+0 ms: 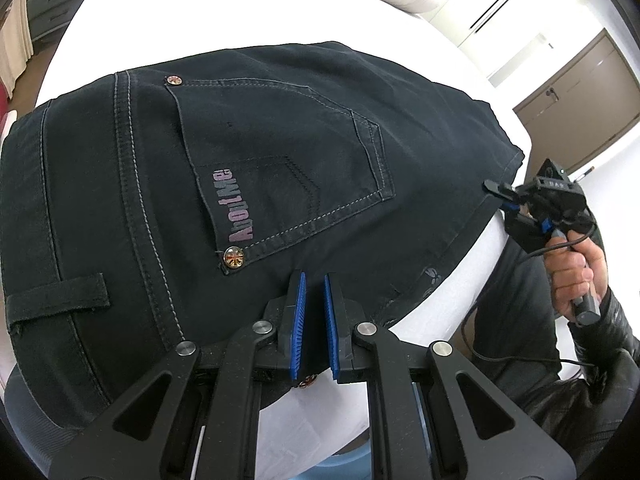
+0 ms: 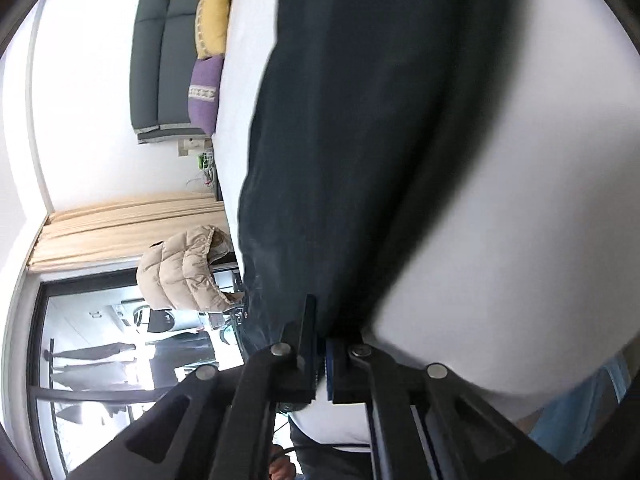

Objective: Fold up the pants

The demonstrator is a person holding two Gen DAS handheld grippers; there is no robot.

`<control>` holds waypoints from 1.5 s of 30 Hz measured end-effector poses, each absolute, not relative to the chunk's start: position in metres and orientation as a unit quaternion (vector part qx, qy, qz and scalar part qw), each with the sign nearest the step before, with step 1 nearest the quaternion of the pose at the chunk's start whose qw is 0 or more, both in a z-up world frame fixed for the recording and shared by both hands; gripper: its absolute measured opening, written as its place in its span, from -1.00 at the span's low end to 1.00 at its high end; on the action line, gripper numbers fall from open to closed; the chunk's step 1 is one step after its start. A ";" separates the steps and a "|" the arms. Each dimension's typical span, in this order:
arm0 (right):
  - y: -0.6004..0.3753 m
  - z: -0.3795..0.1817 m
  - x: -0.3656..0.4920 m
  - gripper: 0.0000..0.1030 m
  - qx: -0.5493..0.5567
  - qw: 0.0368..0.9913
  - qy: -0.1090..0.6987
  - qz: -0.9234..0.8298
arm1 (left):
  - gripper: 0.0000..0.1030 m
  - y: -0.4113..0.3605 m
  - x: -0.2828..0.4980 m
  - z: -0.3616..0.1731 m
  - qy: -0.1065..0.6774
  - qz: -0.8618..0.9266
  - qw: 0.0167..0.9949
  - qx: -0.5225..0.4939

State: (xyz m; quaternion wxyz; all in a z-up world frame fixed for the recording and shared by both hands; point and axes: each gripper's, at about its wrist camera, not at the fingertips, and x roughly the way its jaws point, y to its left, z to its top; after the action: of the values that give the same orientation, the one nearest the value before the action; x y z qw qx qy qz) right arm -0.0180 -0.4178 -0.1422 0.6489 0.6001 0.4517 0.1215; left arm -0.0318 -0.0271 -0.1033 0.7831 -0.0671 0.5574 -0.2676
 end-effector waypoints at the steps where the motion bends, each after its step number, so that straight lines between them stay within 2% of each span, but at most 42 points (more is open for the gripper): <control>1: -0.417 -0.142 -0.020 -0.97 0.597 0.652 0.452 0.120 | -0.81 -0.027 -0.032 -0.103 0.558 -0.267 0.783 -0.066; 6: -0.421 -0.144 -0.025 -0.97 0.595 0.654 0.448 0.130 | -0.81 -0.029 -0.031 -0.103 0.559 -0.268 0.782 -0.065; 9: -0.441 -0.142 -0.027 -0.74 0.610 0.655 0.429 0.120 | -0.81 -0.029 -0.031 -0.104 0.559 -0.267 0.782 -0.066; 10: -0.453 -0.141 -0.029 -0.57 0.616 0.660 0.415 0.114 | -0.81 -0.029 -0.031 -0.104 0.559 -0.267 0.782 -0.067; 12: -0.473 -0.138 -0.031 -0.49 0.624 0.669 0.392 0.098 | -0.81 -0.029 -0.031 -0.105 0.559 -0.267 0.782 -0.068; 15: -0.508 -0.136 -0.036 -0.49 0.637 0.680 0.359 0.065 | -0.81 -0.028 -0.032 -0.105 0.559 -0.268 0.782 -0.066; 16: -0.518 -0.137 -0.038 -0.56 0.644 0.679 0.349 0.058 | -0.81 -0.028 -0.032 -0.105 0.560 -0.267 0.782 -0.066; 18: -0.537 -0.141 -0.045 -0.90 0.656 0.677 0.332 0.038 | -0.81 -0.028 -0.032 -0.105 0.561 -0.266 0.781 -0.066; 19: -0.546 -0.144 -0.050 -0.96 0.653 0.678 0.337 0.023 | -0.81 -0.028 -0.032 -0.105 0.561 -0.266 0.781 -0.066; 26: -0.547 -0.146 -0.059 -0.95 0.650 0.682 0.334 0.031 | -0.81 -0.032 -0.030 -0.104 0.564 -0.263 0.780 -0.062; 29: -0.561 -0.138 -0.054 -0.69 0.656 0.685 0.316 0.019 | -0.81 -0.032 -0.030 -0.104 0.564 -0.262 0.780 -0.064; 31: -0.575 -0.134 -0.056 -0.65 0.656 0.693 0.299 0.003 | -0.81 -0.032 -0.029 -0.105 0.564 -0.262 0.780 -0.065; 34: -0.602 -0.136 -0.056 -0.65 0.665 0.695 0.274 -0.027 | -0.81 -0.032 -0.030 -0.105 0.564 -0.260 0.781 -0.065; 38: -0.626 -0.145 -0.063 -0.90 0.682 0.686 0.251 -0.047 | -0.81 -0.033 -0.031 -0.105 0.564 -0.259 0.781 -0.065; 42: -0.622 -0.150 -0.072 -0.91 0.679 0.690 0.246 -0.045 | -0.81 -0.032 -0.030 -0.105 0.565 -0.259 0.781 -0.065; 45: -0.621 -0.145 -0.062 -0.83 0.674 0.692 0.254 -0.037 | -0.81 -0.033 -0.030 -0.104 0.566 -0.259 0.780 -0.063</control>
State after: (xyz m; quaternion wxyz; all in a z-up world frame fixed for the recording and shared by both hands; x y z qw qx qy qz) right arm -0.0624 -0.6214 -0.1448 0.6924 0.6744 0.2538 -0.0374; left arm -0.0298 -0.0328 -0.1045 0.7805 -0.0631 0.5656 -0.2588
